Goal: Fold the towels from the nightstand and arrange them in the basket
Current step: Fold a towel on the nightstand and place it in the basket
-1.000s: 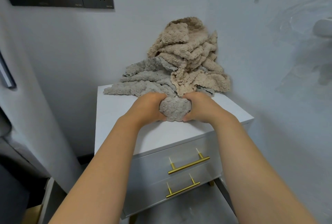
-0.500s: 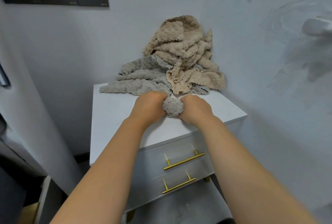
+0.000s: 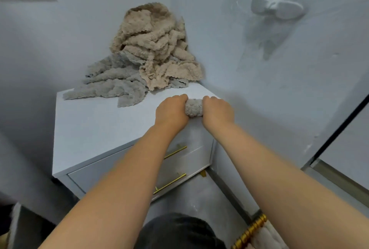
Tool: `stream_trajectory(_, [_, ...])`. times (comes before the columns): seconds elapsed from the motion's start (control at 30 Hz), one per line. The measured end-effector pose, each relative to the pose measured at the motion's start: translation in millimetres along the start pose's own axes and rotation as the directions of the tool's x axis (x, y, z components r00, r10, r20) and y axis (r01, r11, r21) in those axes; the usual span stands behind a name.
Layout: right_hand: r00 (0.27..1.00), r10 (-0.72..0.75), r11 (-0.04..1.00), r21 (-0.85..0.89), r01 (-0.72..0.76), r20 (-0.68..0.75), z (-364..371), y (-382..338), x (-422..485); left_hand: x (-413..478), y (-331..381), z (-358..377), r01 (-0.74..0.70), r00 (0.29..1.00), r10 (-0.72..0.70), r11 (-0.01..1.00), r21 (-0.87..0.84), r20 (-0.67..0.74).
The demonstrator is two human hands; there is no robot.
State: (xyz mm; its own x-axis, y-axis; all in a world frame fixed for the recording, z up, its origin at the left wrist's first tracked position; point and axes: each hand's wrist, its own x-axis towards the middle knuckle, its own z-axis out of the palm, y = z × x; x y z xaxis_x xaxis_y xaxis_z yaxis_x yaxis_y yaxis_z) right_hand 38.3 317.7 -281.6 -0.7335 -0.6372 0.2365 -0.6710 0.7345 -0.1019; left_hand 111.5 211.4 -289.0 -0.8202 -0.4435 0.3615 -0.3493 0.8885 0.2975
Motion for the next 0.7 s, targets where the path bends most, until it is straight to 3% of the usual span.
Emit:
stream_trajectory(0.1, [0.99, 0.126, 0.992, 0.016, -0.127, 0.07, 8, 27, -22, -18, 35, 23, 0.012, 1.0, -0.012, 0.999, -0.046, 0.003])
stream_trajectory(0.23, [0.938, 0.198, 0.976, 0.025, -0.214, 0.284, 33, 55, -56, -49, 61, 63, 0.223, 0.955, -0.184, 0.962, -0.156, 0.231])
stream_trajectory(0.4, [0.851, 0.241, 0.958, 0.028, -0.286, 0.466, 60, 91, -103, -90, 92, 114, 0.518, 0.847, -0.395, 0.767, -0.379, 0.356])
stream_trajectory(0.47, [0.799, 0.227, 0.961, 0.007, -0.277, 0.557, 69, 102, -115, -100, 98, 133, 0.631, 0.775, -0.478, 0.632, -0.451, 0.413])
stream_trajectory(0.57, [0.662, 0.233, 0.948, -0.014, -0.318, 0.713, 83, 127, -138, -123, 110, 163, 0.792, 0.61, -0.521, 0.38, -0.478, 0.597])
stream_trajectory(0.63, [0.616, 0.208, 0.953, -0.016, -0.301, 0.759, 84, 142, -146, -133, 113, 168, 0.889, 0.457, -0.456, 0.194, -0.415, 0.764])
stream_trajectory(0.7, [0.563, 0.195, 0.933, 0.026, -0.359, 0.803, 89, 170, -160, -144, 125, 172, 0.951, 0.309, -0.358, 0.118, -0.286, 0.881])
